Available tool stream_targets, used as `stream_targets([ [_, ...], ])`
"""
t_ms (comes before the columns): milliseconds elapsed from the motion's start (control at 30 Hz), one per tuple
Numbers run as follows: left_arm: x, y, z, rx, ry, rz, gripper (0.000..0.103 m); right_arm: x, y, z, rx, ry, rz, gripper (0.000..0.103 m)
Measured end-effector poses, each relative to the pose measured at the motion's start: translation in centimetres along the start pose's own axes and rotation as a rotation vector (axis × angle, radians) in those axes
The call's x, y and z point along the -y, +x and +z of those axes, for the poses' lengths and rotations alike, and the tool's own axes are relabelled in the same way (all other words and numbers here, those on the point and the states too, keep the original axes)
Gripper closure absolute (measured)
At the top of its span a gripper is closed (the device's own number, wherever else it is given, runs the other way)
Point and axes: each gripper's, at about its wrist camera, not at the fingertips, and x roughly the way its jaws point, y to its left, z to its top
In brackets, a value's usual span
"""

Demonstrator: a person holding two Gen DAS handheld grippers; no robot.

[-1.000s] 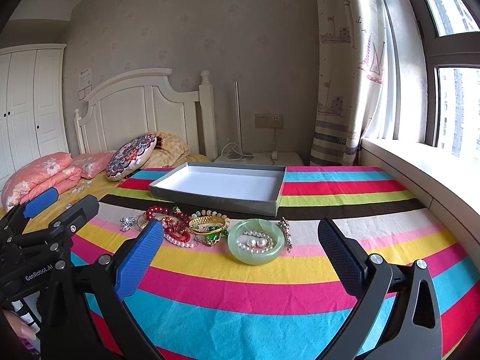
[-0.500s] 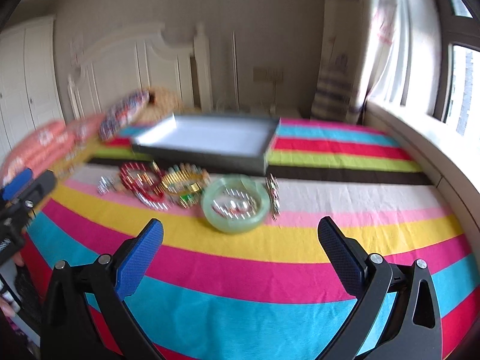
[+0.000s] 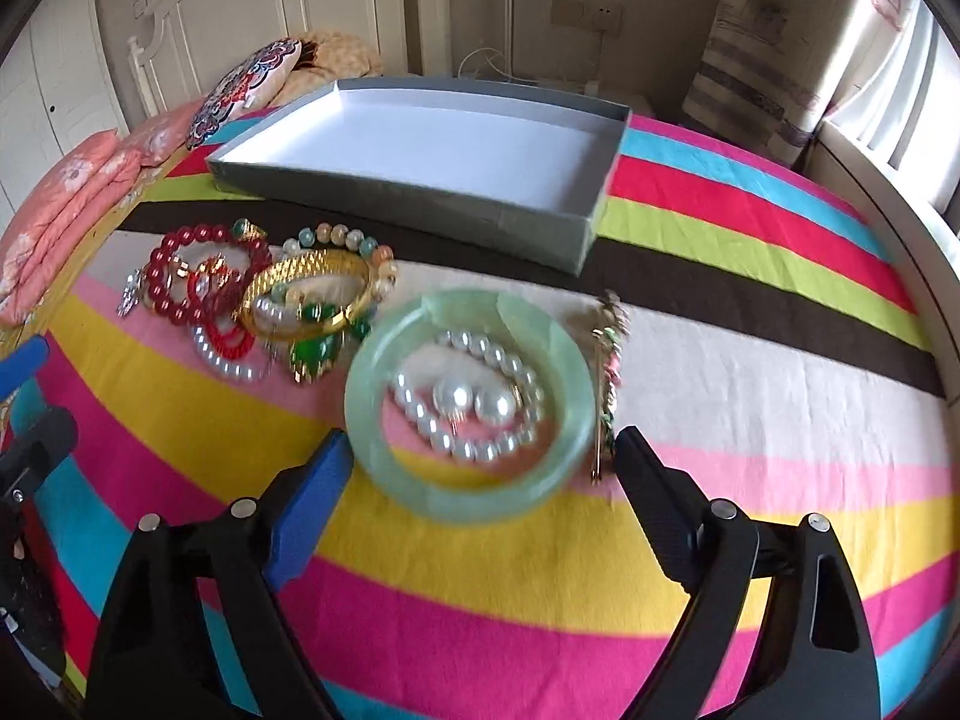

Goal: Organize jewelry
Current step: 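Grasp the red bead bracelet with the left tool while the right tool grasps the jade bangle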

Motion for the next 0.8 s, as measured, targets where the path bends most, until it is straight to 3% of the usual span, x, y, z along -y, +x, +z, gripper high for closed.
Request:
stream_targets([
  [133, -1.7, 0.6, 1.3, -0.005, -0.062, -0.003, 0.003, 0.3, 0.3, 0.8, 0.015, 0.001, -0.001, 0.02],
  [300, -2.5, 1.2, 3.7, 0.015, -0.024, 0.023, 0.007, 1.6, -0.2, 0.7, 0.047, 0.052, 0.04, 0.02],
  [467, -3.3, 3.6, 7.9, -0.034, -0.034, -0.075, 0.008, 2.1, -1.3, 0.4, 0.111, 0.084, 0.047, 0.02],
  [500, -3.4, 4.8, 9.0, -0.075, -0.029, -0.113, 0.011, 2.1, -1.5, 0.3, 0.121, 0.083, 0.045, 0.02],
  [567, -3.3, 6.8, 10.1, -0.157, -0.011, -0.127, 0.037, 2.2, -1.8, 0.3, 0.139, 0.087, 0.047, 0.02],
  [633, -3.0, 8.4, 10.6, -0.227, 0.011, -0.145, 0.05, 2.4, -1.9, 0.2, 0.147, 0.098, 0.052, 0.02],
  [800, -2.3, 11.1, 10.8, -0.36, 0.067, -0.178, 0.069, 2.6, -2.1, 0.2, 0.157, 0.109, 0.053, 0.02],
])
